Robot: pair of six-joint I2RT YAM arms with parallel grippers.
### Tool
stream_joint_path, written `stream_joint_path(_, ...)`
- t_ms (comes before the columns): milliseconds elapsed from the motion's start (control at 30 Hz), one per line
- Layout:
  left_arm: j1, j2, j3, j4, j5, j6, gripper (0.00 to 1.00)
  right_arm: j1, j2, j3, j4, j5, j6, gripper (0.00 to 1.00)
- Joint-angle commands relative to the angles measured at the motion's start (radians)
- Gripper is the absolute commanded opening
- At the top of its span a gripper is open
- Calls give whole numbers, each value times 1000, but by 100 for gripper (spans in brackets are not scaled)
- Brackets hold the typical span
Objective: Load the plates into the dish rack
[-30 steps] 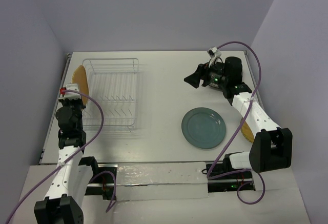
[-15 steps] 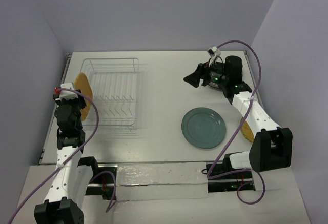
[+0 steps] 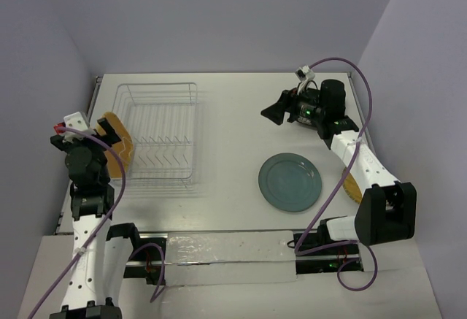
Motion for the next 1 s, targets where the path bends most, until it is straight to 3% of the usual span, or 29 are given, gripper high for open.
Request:
stream_joint_path(0,2,51,192,-71,-71,-99,99,3,-61,22,27,33,37,88)
stream_joint_path(67,1,77,240,-88,-17,-151,99,2,-72,16,21,70,56,90)
stream_joint_path(167,2,152,351,-139,199,-214,99,0,-96,11,-32,179,84,98)
stream_joint_path(300,1,232,436,-147,277,-238,99,-7,-159,-22,-99,303,102,100)
stream_joint_path(533,0,396,468,-187,-16,-260,99,-24,-156,-50,-119,332,127,100)
stream_joint_path(667,1,515,515,-291,-23,-222,99,-24,-118,-39,-119,299,109,99)
stream_joint_path(767,2,550,471,-293,-98,-98,99,-25,-93,-35,-125,289,82,99)
stream_joint_path(867,13,534,434,-272,15,-3,99,-26,-64,-26,-127,263,67,99)
stream_joint_path(967,14,538,441,-290,32,17,99,-26,-27,-14,-129,245,64,99)
